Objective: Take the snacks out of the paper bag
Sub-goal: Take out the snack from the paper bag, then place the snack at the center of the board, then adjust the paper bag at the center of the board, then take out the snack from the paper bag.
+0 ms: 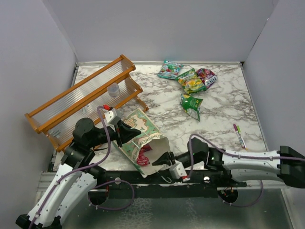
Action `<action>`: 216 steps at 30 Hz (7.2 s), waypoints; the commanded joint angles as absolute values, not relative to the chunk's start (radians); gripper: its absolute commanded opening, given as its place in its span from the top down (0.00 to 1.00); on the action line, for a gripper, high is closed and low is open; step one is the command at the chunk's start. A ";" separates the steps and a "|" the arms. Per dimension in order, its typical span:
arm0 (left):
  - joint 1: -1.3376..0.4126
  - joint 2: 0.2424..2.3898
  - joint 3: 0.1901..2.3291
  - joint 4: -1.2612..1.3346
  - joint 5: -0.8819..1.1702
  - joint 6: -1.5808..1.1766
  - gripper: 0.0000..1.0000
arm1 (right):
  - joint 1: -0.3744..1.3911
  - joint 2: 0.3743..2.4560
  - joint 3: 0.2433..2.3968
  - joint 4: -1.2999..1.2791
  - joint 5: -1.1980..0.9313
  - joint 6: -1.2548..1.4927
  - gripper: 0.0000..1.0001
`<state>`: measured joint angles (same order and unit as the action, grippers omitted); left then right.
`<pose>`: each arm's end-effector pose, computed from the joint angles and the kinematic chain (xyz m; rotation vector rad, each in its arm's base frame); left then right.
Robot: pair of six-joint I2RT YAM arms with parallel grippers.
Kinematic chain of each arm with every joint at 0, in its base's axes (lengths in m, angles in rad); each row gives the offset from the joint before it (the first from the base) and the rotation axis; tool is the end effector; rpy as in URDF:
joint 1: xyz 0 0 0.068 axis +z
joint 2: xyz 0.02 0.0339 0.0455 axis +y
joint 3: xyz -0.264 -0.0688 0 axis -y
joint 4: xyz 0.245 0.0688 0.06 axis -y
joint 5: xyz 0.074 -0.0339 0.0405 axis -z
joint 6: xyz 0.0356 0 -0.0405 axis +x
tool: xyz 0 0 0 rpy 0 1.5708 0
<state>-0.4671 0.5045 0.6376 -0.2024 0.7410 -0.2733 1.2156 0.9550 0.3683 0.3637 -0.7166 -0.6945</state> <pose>0.0997 -0.0772 0.3261 0.7550 1.5848 -1.1548 0.0487 0.1986 0.2210 -1.7549 0.5916 1.0070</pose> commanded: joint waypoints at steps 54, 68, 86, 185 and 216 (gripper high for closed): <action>-0.468 0.456 0.626 -0.180 0.612 -0.245 1.00 | 1.505 1.200 0.371 0.617 0.137 -0.955 0.99; -0.466 0.414 0.631 -0.220 0.410 -0.237 1.00 | 1.506 0.586 0.388 0.280 -0.165 -0.944 0.99; -0.466 0.462 0.627 -0.202 0.471 -0.244 1.00 | 1.071 0.850 0.478 0.646 0.300 -0.589 0.99; -0.466 0.635 0.678 0.088 0.631 -0.307 1.00 | 1.484 1.109 0.668 0.247 -0.306 -0.674 0.47; -0.466 0.480 0.561 0.057 0.677 -0.231 1.00 | 1.516 1.471 0.653 0.343 0.285 -0.761 0.49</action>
<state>-0.4671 0.4782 0.5606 0.0273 0.6415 -0.2474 1.5257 1.4101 0.6163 0.2523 0.1986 -0.7494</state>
